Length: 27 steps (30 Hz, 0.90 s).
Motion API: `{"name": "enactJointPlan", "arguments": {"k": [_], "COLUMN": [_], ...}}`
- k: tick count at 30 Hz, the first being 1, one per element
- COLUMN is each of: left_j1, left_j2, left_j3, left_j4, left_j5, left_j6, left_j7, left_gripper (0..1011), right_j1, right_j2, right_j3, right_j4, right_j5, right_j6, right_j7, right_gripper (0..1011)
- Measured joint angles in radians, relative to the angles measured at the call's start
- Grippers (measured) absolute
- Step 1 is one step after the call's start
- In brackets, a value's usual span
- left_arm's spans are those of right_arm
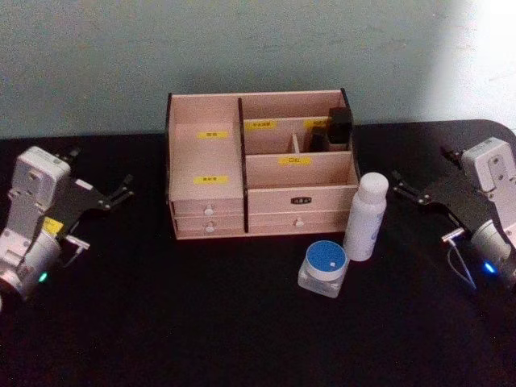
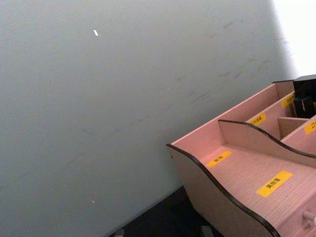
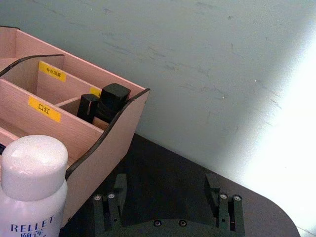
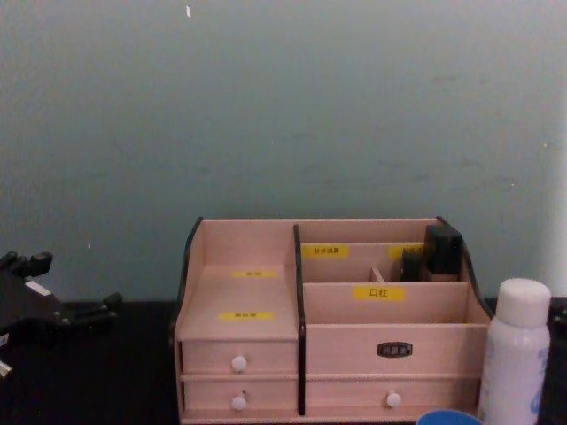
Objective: Pick up the facial cleanser and watermelon frost from the table and place them into the tiered storage box.
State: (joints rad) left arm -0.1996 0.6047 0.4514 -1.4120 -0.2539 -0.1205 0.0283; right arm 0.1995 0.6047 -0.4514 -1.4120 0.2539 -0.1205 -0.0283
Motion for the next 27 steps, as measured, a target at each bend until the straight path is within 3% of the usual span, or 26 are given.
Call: {"name": "enactJointPlan", "arguments": {"k": [27], "left_j1": [0.000], "left_j2": [0.000], "left_j3": [0.000], "left_j4": [0.000], "left_j5": [0.000], "left_j6": [0.000], "left_j7": [0.000], "left_gripper": [1001], "right_j1": [0.000], "right_j2": [0.000], "right_j3": [0.000], "right_j4": [0.000], "right_j5": [0.000], "right_j6": [0.000], "right_j7": [0.000], "right_gripper": [1002]}}
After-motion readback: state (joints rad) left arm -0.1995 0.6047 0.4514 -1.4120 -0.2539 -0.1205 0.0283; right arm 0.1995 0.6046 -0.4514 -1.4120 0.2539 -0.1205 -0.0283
